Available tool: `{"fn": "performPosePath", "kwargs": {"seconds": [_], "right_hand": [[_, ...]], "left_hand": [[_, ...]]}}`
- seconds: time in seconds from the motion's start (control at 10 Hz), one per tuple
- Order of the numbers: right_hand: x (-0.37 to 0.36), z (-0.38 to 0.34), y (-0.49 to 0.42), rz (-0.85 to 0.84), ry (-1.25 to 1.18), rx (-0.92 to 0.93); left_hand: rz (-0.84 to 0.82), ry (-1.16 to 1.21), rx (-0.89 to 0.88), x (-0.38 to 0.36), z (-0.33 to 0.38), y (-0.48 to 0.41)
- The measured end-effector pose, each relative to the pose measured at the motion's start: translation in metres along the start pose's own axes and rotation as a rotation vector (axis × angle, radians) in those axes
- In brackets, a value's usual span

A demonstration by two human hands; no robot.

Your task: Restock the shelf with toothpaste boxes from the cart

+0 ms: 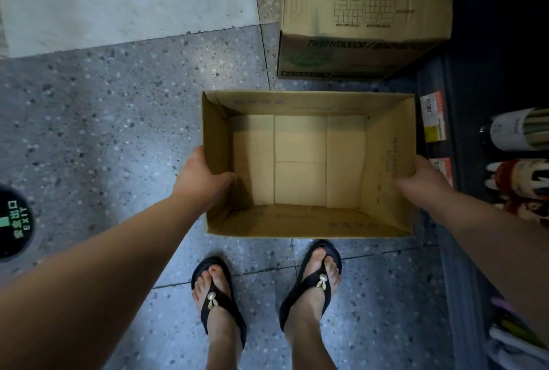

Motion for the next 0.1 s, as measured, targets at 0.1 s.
{"fn": "performPosePath", "kwargs": {"seconds": [0.1], "right_hand": [[0.0018, -0.019, 0.0332, 0.03, 0.172, 0.107]], "left_hand": [[0.018, -0.122, -0.045, 0.0124, 0.0056, 0.0231]]}}
Point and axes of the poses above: each hand's wrist, its own y-axis away from the middle knuckle, its own x-axis out of the back of the hand, z = x × y, the point moved 5 cm from there along -y, towards the middle knuckle, and after that the axes turned 3 degrees about -y, right-handed, at the moved point
